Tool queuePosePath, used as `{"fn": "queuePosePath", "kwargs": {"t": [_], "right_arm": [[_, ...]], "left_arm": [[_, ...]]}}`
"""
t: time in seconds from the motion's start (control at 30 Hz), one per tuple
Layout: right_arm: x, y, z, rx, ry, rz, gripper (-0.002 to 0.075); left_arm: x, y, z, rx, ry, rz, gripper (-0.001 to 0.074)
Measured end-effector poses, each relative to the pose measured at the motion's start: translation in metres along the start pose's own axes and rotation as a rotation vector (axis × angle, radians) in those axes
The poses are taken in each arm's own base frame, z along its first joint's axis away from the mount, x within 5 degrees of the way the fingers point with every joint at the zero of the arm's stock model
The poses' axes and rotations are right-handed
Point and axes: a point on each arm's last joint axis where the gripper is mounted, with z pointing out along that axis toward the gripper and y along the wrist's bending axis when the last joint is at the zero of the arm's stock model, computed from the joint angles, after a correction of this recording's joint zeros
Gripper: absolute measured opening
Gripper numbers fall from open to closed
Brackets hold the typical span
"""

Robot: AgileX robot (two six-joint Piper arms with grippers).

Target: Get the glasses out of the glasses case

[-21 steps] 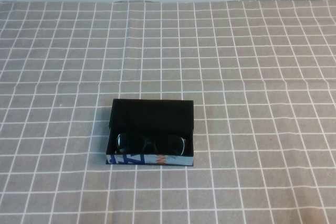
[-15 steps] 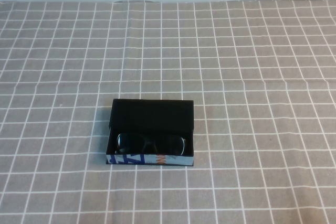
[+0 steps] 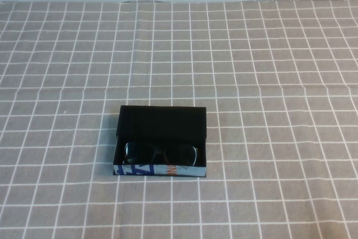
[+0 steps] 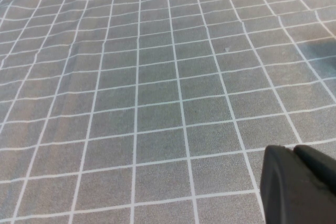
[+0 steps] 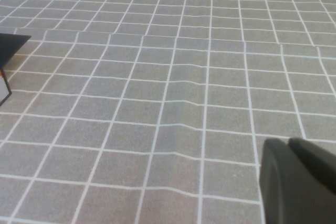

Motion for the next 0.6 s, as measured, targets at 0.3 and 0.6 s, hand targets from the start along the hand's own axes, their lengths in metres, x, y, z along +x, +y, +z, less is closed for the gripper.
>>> {"fn": "queuePosePath", "kwargs": {"t": [0.3,0.6], "right_arm": [[-0.001,0.003,0.000,-0.034,-0.008,0.107,-0.0018],[-0.014,0.007,-0.001,-0.110,-0.130,0.515,-0.0018]], "left_arm": [[0.000,0.000,0.000,0.000,0.000,0.000,-0.0004],[0.000,0.000,0.000,0.000,0.000,0.000,-0.0004]]}}
